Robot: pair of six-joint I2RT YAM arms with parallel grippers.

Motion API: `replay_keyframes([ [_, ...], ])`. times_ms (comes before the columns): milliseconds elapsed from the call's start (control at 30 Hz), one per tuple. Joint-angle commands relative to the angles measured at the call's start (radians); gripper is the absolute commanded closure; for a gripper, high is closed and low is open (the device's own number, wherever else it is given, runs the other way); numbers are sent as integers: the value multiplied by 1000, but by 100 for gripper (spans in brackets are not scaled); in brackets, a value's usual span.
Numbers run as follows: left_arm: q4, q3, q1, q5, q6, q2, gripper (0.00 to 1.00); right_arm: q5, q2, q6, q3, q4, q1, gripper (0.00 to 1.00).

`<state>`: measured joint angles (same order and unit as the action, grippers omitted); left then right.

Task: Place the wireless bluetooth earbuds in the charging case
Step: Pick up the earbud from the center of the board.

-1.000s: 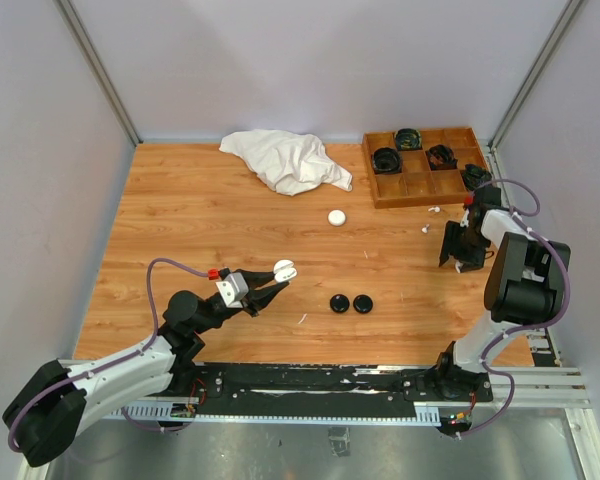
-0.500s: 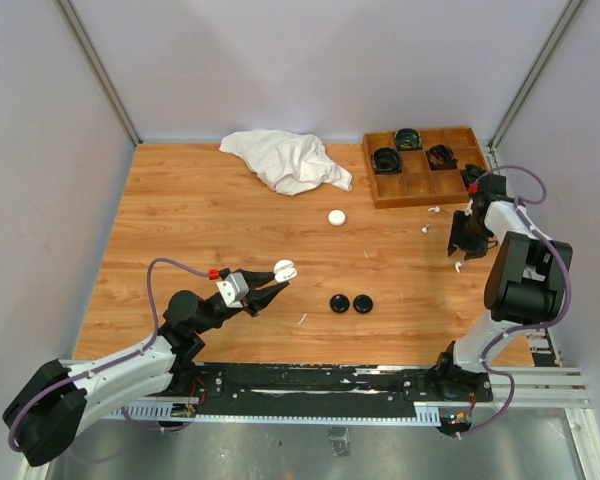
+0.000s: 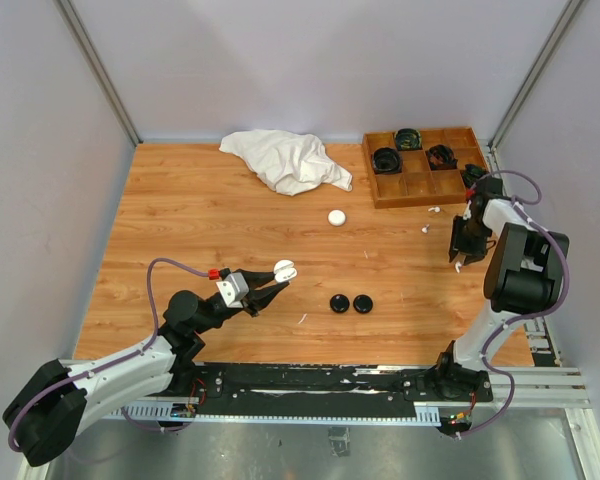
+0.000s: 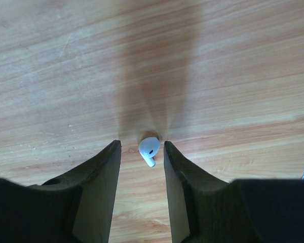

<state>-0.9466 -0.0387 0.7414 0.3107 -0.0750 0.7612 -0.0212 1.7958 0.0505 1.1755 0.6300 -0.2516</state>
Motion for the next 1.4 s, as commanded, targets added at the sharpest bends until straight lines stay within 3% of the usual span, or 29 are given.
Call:
replay_keyframes([
  [0,-40,3,-5,9,-13,-2,100,-9,29,-13,-3,28,-29,61],
  [400,-38,3,-5,4,-17,-4,100,-100,38,-12,-35,15,-54,73],
  [700,-46,5,-5,7,-19,12,100,-162,-81,27,-101,-29,-31,79],
  [1067,-93,0,-5,38,-23,62,100,-227,-262,76,-179,-85,121,81],
  [1367,-334,31,-5,18,46,206,100,-302,-481,127,-247,-163,281,81],
])
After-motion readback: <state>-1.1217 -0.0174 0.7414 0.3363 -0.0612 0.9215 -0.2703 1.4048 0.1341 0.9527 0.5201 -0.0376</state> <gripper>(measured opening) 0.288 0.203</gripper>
